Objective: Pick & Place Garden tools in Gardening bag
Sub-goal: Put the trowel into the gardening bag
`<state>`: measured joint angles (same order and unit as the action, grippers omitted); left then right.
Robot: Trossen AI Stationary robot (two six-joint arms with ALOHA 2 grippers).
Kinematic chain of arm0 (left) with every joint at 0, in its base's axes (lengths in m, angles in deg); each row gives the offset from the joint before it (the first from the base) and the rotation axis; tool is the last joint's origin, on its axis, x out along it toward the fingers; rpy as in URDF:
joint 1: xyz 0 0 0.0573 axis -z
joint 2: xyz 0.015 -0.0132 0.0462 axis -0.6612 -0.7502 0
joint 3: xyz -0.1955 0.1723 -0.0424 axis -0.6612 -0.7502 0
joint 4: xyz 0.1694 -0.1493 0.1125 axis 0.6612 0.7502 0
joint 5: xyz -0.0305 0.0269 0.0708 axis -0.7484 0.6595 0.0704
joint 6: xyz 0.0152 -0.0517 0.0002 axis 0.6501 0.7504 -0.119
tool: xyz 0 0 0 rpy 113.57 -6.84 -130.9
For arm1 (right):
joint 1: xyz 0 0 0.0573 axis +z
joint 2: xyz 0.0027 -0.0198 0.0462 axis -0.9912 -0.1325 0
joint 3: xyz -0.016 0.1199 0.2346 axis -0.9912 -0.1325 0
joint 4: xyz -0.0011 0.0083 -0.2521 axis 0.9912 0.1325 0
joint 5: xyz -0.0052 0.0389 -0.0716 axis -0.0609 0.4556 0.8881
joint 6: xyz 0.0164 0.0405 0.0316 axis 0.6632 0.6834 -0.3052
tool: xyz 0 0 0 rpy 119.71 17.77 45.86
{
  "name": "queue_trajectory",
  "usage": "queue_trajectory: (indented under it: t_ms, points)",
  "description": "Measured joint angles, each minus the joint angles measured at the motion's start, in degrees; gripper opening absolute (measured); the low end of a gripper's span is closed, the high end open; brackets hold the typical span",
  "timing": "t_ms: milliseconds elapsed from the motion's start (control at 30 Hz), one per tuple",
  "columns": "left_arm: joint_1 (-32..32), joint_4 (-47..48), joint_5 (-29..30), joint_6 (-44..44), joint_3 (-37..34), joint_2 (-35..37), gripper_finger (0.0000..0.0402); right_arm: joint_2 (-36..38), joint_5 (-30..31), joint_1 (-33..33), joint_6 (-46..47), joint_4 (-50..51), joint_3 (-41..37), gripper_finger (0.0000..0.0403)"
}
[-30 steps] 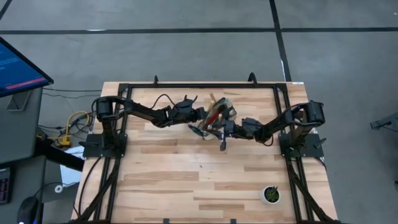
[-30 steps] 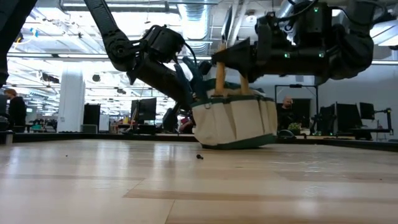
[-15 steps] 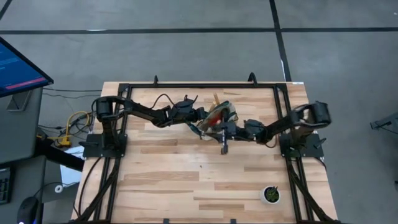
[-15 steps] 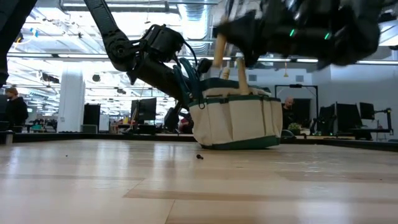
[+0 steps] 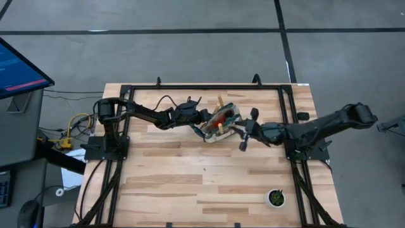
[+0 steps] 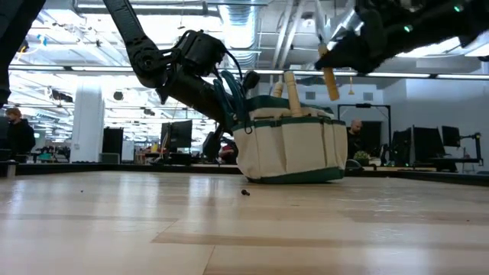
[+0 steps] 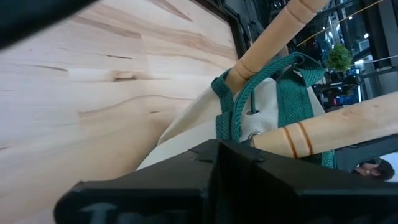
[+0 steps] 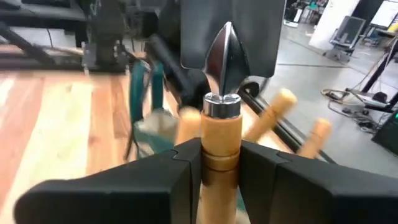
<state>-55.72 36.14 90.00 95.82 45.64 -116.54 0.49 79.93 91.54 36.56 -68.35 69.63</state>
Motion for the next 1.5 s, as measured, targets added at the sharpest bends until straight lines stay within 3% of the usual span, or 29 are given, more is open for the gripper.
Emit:
queue_trajectory:
  t_ms: [100, 333, 800, 1200, 1500]
  points:
    - [0.0, -0.38, -0.04, 0.0, -0.02, 0.0, 0.0002, 4.3, 0.06, -1.24, -0.16, -1.48, -4.41, 0.007]
    - [0.15, -0.79, -0.22, 0.0, -0.02, 0.0, 0.0002, 7.66, -5.08, -6.19, -0.24, -19.55, -12.99, 0.007]
    - [0.17, -1.61, -0.19, 0.01, -0.02, 0.01, 0.0002, -5.52, -10.73, -10.2, 0.0, -31.86, -13.7, 0.007]
    - [0.17, -1.62, -0.49, 0.02, -0.02, 0.02, 0.0002, -13.35, -10.53, -10.95, -3.82, -42.3, -13.68, 0.007]
    - [0.2, -1.64, -0.9, 0.02, -0.02, 0.0, 0.0002, -17.59, -9.83, -12.32, -5.0, -42.61, -13.68, 0.007]
